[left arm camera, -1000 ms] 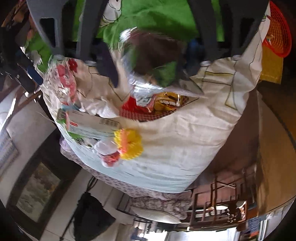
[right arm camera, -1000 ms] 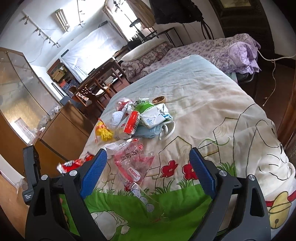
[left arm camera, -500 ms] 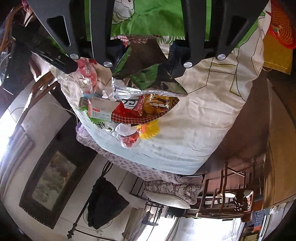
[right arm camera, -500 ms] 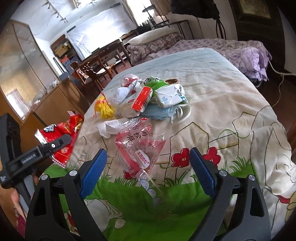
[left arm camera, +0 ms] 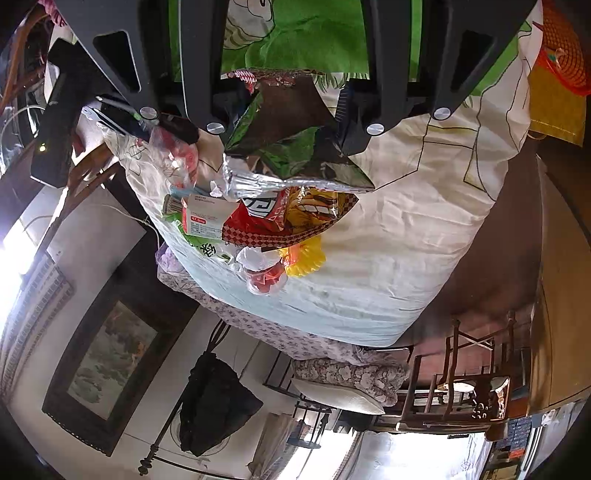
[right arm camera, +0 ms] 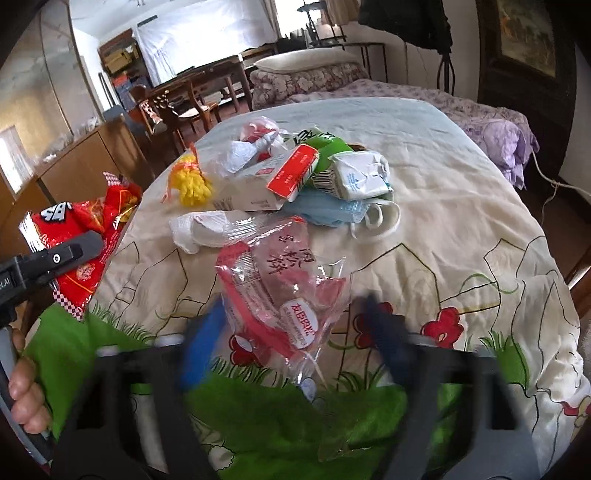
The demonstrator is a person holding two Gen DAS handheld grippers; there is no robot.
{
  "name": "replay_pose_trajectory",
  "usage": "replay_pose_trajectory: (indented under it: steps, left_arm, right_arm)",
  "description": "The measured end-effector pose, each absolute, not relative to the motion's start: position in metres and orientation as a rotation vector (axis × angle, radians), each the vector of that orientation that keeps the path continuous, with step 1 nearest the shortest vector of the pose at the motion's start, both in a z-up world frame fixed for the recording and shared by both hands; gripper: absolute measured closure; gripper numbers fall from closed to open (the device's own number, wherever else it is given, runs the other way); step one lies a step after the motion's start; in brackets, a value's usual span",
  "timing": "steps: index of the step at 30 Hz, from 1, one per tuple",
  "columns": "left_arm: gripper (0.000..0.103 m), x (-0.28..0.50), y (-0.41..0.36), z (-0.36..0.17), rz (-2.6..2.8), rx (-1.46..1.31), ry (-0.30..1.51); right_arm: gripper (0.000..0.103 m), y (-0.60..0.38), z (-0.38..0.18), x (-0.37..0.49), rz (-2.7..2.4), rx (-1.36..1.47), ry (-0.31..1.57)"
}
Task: Collect trash
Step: 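Grasp the silver chip bag with the left tool while the right tool grasps the clear plastic bag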
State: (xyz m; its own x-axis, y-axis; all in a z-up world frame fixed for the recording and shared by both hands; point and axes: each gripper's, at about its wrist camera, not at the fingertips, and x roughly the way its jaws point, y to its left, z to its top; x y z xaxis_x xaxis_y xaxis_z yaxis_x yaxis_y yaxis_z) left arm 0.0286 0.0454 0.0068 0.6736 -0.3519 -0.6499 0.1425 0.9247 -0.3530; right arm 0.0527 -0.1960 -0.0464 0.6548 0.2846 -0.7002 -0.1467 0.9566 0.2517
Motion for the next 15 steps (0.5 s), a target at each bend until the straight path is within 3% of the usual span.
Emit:
replay_pose_trajectory:
  steps: [2, 15]
  left_arm:
    - [0.068, 0.028, 0.045, 0.007, -0.284, -0.282, 0.786]
    - [0.068, 0.024, 0.043, 0.009, -0.295, -0.264, 0.774]
  right_arm:
    - [0.072, -0.204, -0.041, 0.049, 0.280, 0.238, 0.798]
    - [0.073, -0.224, -0.018, 0.028, 0.351, 0.357, 0.656]
